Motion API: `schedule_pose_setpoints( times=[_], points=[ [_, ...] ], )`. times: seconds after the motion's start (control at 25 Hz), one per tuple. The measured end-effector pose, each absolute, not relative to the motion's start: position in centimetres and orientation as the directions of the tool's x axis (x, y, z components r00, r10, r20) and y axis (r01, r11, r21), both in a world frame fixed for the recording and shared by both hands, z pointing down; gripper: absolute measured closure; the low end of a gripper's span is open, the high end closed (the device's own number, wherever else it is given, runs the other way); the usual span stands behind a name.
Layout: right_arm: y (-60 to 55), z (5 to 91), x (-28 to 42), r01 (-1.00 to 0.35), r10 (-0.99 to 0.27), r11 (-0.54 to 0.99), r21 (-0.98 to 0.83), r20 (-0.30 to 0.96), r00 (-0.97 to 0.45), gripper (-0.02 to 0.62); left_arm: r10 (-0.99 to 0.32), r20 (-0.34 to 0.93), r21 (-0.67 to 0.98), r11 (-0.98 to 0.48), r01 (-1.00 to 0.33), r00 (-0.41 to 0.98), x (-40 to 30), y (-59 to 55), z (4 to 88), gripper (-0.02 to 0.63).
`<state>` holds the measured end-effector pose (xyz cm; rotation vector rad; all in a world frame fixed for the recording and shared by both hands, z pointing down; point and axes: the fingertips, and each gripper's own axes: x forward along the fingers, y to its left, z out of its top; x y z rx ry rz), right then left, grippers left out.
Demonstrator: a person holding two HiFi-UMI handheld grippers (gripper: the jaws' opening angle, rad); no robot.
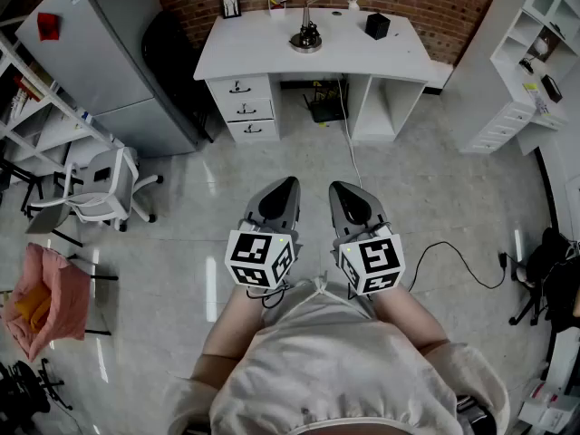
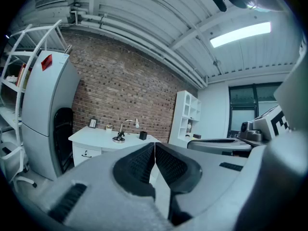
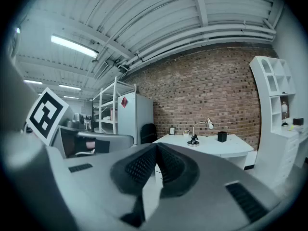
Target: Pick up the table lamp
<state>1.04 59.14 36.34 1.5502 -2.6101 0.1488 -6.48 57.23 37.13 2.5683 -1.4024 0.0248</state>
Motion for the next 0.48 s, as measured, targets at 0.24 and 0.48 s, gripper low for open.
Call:
schedule_pose_setpoints(
  times=[0.24, 0.48],
  points=[
    [58.9, 36.8, 0.0, -0.880, -0.869, 0.474, -0.030, 0.143, -0.473, 0.569, -0.816, 0.112, 0.190, -0.543, -0.818, 0.567, -7.1, 57.2, 37.5, 0.586],
    [58.4, 37.1, -0.7, -0.889, -0.878, 0.457, -0.045, 0.139, -0.458, 0.569, -0.815, 0.113, 0.183, -0.546, -0.818, 0.569, -8.1, 56.7, 37.9, 0.586]
  ],
)
